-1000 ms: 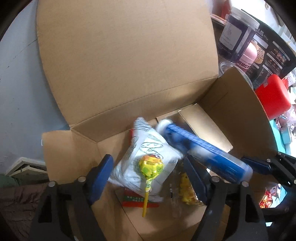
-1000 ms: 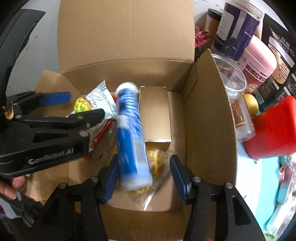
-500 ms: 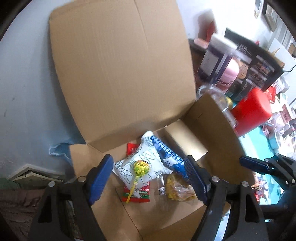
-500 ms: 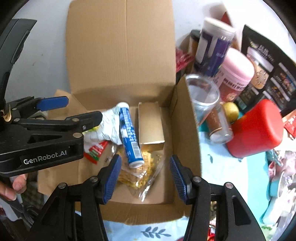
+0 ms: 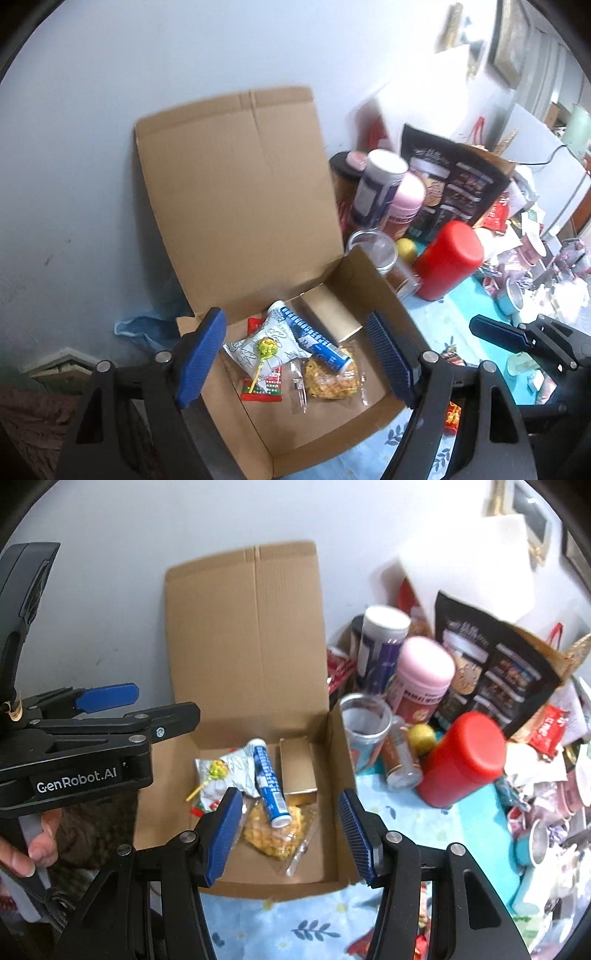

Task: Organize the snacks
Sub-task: 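Withdraw both open tools from the box back toward the snack pile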

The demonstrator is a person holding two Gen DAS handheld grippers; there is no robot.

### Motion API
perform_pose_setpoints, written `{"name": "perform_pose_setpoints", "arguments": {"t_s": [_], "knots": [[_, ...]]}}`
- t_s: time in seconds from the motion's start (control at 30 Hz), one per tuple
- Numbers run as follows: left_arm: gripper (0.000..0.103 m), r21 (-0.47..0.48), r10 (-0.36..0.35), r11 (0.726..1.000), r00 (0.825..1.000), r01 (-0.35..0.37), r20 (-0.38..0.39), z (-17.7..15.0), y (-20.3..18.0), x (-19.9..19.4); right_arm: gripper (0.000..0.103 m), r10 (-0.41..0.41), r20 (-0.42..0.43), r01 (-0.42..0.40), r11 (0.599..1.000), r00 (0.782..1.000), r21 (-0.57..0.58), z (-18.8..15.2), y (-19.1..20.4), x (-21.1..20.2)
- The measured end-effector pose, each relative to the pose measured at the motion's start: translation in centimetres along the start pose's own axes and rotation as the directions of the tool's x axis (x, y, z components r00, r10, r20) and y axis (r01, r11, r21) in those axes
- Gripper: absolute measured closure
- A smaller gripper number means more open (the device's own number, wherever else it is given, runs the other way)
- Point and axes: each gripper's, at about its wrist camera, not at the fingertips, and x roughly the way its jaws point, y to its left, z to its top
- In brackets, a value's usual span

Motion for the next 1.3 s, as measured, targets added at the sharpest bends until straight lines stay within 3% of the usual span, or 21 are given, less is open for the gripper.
{"name": "perform_pose_setpoints", "arguments": {"t_s": [0.27, 0.37, 0.63, 0.97, 1.3], "knots": [[0.024, 0.030, -0.004, 1.000, 0.999, 0.003, 0.038, -1.3, -1.7, -4.0, 0.046, -0.009, 0.035, 0.009, 1.000, 0.999, -0.006, -2.2, -0.2, -5.0], [0.024, 0.053, -0.015, 0.999, 0.998, 0.012, 0.056, -2.1, -2.6, -5.5, 0.040, -0.027, 0.053, 0.027, 1.000, 0.998, 0.005, -3.5, -0.4, -6.7], [0.024, 0.128, -0.094, 0.988, 0.995, 0.088, 0.040, -5.3, -5.6, -7.3, 0.039, -0.080, 0.045, 0.077, 0.995, 0.996, 0.065, -7.7, -1.5, -9.2], [0.024, 0.229, -0.186, 0.955, 0.982, 0.189, -0.035, -9.5, -11.1, -6.1, 0.039, -0.141, -0.044, 0.147, 0.974, 0.989, 0.175, -14.0, -4.5, -10.3], [0.024, 0.269, -0.179, 0.939, 0.973, 0.213, -0.145, -13.4, -15.8, -2.1, 0.039, -0.197, -0.137, 0.227, 0.937, 0.971, 0.265, -19.7, -8.4, -10.1]]}}
